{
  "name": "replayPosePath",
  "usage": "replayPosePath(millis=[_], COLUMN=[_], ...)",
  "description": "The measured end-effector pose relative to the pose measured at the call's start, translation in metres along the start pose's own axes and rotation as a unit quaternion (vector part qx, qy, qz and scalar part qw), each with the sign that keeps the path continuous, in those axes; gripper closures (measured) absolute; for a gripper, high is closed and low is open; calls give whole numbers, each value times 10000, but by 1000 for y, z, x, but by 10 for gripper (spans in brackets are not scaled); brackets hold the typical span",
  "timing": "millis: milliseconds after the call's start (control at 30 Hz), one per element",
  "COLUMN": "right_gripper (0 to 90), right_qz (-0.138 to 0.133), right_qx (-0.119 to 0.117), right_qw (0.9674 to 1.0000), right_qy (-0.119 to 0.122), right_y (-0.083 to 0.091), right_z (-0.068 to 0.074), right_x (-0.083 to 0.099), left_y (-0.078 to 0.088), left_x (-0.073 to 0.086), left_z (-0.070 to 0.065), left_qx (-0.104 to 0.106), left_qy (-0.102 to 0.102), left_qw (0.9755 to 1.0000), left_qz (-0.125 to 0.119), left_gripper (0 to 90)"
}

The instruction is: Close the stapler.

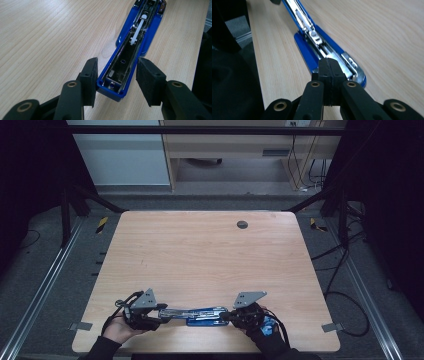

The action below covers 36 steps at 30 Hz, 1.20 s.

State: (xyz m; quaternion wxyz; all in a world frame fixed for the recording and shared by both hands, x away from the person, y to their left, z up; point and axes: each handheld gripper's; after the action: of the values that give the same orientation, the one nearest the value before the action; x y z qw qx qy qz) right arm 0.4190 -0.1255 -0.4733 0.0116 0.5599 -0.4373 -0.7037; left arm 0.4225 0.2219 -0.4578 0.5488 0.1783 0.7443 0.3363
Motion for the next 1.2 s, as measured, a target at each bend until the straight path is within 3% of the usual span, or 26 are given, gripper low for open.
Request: replayPosePath(millis=[267,500,900,1200], right_gripper=[900,900,900,900], right_qz=[-401,-552,-595,-557], right_qx=[-89,-194,-230,-234], right_qw=[9991,9982,9978,9980], right_qy=[-104,-126,-173,-206], right_y=[-3,-13,-44,-60], right_z=[6,16,35,40], right_x=[-16,-28,-48,-54], left_y=[1,1,2,4], left_x=[0,-1,-2,-3], left_z=[0,0,-1,-1], left_qx=[-9,-4,-20,-12], left_qy=[-9,-6,-21,-50], left_qw=[10000,10000,10000,10000], left_qz=[-3,-25,-53,-77], left_gripper=[525,526,529,533])
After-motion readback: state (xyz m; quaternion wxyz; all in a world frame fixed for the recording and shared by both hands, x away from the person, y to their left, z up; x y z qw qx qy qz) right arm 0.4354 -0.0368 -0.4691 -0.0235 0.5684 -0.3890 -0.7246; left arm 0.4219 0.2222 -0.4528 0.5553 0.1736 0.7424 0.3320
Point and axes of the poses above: each handheld gripper's, and its own axes: y roughly backward along the jaws, x roughly out of its underside, z roughly to its left, and after that the axes turned 13 degrees about x, right-handed
